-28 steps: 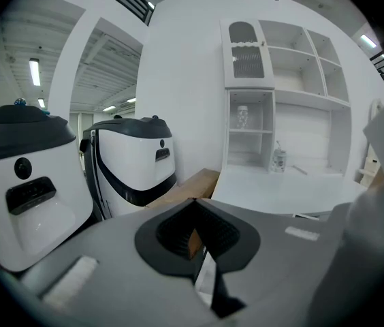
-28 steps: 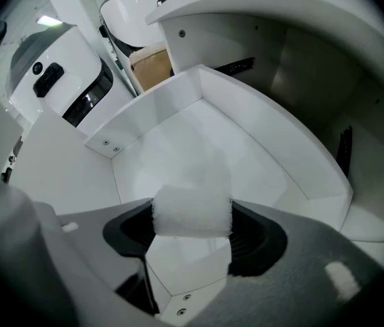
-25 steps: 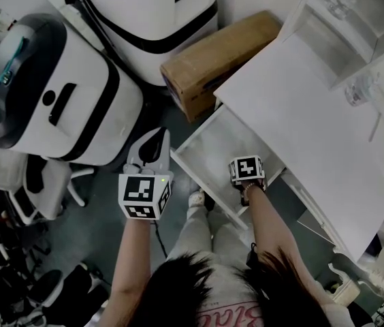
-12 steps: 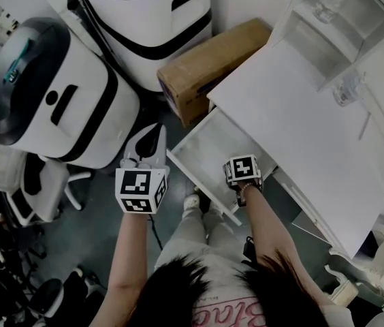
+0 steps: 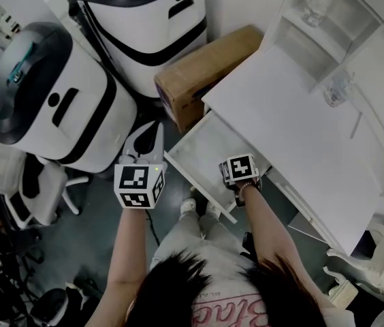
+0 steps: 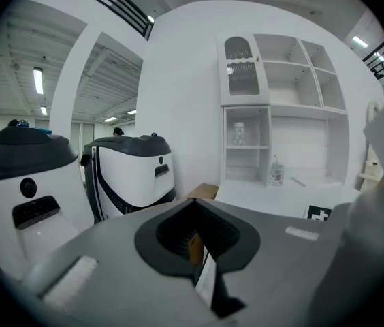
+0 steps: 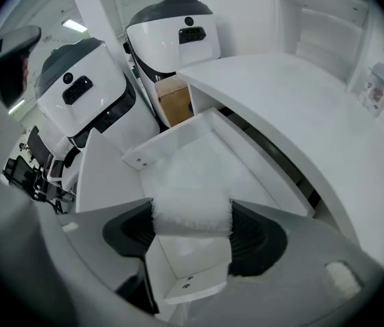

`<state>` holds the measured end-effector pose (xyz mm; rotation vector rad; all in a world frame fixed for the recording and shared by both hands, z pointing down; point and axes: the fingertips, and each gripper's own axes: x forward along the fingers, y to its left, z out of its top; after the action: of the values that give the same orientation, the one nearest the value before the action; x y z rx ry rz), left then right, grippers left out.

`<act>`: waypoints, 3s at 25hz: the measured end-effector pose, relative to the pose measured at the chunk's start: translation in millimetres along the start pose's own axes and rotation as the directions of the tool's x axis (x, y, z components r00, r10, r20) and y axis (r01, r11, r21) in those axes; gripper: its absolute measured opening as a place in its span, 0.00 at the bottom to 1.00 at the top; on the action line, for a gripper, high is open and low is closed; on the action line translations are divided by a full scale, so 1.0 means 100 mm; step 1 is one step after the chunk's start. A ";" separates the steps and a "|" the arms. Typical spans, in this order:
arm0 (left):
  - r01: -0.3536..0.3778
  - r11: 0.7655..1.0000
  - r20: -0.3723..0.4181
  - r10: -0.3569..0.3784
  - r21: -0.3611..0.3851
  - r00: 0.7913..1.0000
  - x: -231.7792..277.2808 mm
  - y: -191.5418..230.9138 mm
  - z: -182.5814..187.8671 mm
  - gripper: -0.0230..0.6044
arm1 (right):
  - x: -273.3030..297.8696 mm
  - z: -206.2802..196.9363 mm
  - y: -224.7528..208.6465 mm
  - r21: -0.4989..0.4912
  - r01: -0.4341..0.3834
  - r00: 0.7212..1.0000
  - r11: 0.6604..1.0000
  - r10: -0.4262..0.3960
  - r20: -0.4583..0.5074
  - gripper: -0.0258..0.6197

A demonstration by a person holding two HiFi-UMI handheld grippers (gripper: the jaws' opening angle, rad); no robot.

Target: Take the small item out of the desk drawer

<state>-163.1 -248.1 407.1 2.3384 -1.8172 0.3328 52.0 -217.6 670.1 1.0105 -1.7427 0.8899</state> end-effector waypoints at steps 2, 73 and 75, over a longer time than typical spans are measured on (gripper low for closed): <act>0.001 1.000 0.006 -0.001 -0.001 1.000 0.01 -0.01 0.02 0.06 | -0.06 0.04 0.00 -0.004 -0.003 1.000 1.000 0.003 0.011 0.49; 0.015 0.996 0.366 -0.047 0.089 0.929 -0.19 -0.13 1.37 0.06 | -3.62 1.56 -0.07 -0.069 0.257 0.392 0.964 -0.038 0.919 0.49; 0.013 0.995 0.376 -0.048 0.097 0.925 -0.21 -0.13 1.41 0.06 | -3.71 1.58 -0.07 -0.059 0.269 0.364 0.961 -0.045 0.930 0.49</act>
<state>-145.1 -262.4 266.3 2.6398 -1.9572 -0.0477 99.2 -266.1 272.3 1.6930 -2.5114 -0.1411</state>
